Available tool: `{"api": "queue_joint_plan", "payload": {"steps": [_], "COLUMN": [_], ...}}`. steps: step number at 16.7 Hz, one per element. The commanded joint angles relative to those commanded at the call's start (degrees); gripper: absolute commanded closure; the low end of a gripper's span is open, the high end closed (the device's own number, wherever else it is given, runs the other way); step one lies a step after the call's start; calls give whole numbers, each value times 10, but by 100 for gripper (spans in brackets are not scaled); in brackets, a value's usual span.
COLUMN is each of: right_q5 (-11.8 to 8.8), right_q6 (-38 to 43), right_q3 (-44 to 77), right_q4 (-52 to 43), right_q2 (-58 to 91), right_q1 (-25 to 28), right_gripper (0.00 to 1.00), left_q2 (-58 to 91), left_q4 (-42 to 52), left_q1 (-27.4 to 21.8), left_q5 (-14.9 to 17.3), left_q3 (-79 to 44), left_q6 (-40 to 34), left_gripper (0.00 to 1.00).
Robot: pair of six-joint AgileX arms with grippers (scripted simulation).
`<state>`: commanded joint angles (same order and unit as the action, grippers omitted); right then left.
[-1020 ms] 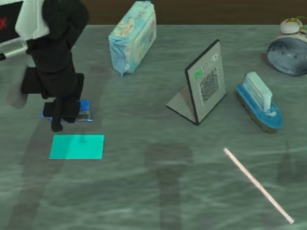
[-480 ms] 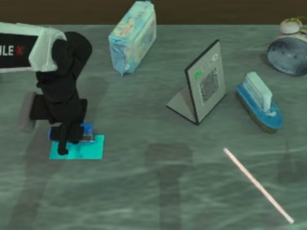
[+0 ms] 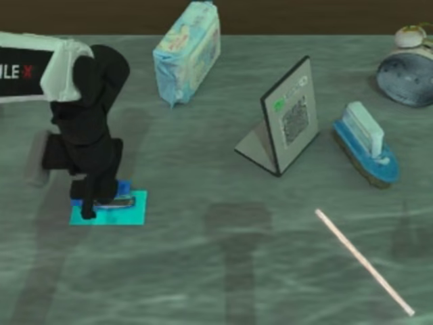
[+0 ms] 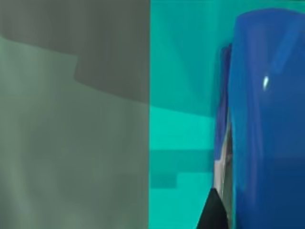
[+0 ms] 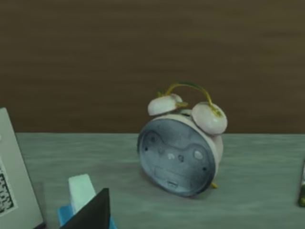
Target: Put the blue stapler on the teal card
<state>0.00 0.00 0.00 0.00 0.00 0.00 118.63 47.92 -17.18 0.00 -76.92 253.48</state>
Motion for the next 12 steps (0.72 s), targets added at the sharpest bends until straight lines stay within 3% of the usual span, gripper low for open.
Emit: {"api": "queue_joint_plan", "payload": {"steps": [6,12], "right_q5": [0,0], "right_q6": [0,0], "right_q3": [0,0], "right_q4": [0,0], "right_q2": [0,0], "right_q1": [0,0], "right_gripper": [0,0], "left_q2": [0,0], "left_q4": [0,0], "left_q1": [0,0], "left_q5": [0,0], "left_q3": [0,0], "left_q6": [0,0], "left_gripper": [2,0]}}
